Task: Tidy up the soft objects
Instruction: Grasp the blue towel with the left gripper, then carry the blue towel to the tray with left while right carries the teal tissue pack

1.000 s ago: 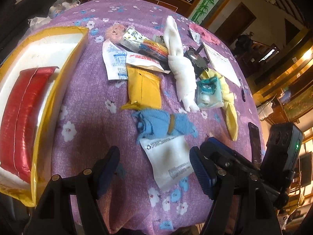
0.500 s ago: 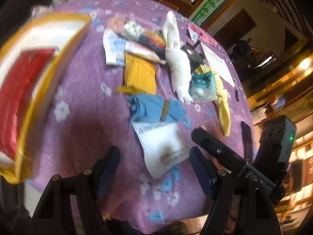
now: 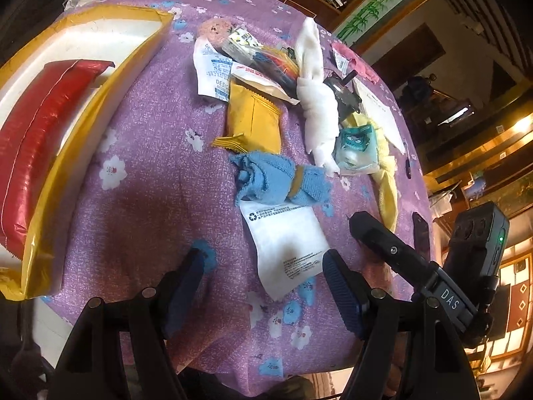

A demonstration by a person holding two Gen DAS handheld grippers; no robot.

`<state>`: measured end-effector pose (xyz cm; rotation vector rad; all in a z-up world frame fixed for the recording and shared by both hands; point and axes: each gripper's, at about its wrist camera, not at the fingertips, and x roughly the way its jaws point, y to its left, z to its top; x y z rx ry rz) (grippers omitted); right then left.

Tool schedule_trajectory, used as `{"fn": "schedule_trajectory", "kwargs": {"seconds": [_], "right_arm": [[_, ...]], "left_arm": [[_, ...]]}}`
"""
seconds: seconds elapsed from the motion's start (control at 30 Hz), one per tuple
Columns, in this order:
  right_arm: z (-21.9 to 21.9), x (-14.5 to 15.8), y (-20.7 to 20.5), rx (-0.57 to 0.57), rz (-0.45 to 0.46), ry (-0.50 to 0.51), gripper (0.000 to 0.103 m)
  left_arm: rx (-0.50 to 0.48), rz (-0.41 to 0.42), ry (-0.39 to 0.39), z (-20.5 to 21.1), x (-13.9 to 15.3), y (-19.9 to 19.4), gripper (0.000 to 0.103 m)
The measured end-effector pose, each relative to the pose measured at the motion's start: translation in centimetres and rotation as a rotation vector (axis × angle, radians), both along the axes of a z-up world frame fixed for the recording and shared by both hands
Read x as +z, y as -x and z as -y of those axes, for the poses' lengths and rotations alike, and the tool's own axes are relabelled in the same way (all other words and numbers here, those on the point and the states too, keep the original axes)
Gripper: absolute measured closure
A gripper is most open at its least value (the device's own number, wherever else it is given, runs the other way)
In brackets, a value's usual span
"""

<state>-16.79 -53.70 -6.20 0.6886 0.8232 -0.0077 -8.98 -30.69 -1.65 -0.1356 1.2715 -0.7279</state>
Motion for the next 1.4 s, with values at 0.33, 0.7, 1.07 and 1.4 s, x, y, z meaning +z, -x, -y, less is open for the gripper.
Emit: {"fn": "schedule_trajectory", "kwargs": {"seconds": [0.33,0.7,1.07,1.4], "right_arm": [[0.4,-0.1,0.0,-0.013,-0.003,0.001,0.027],[1.9,-0.4,0.6,-0.065,-0.012,-0.006,0.028],[3.0,-0.1,0.7,-0.101,-0.004,-0.007,0.028],[5.4,1.0,-2.3,-0.22,0.004,0.011,0.042]], "left_arm": [[-0.036,0.101,-0.006,2.1,1.5,-0.1,0.027],[-0.214,0.246,-0.172,9.0,0.7,-1.7,0.041],[-0.173,0.275,-0.129,8.1,-0.4,-2.6,0.067],[-0.084,0.282,-0.021,4.4,3.1,-0.9,0.071]]}}
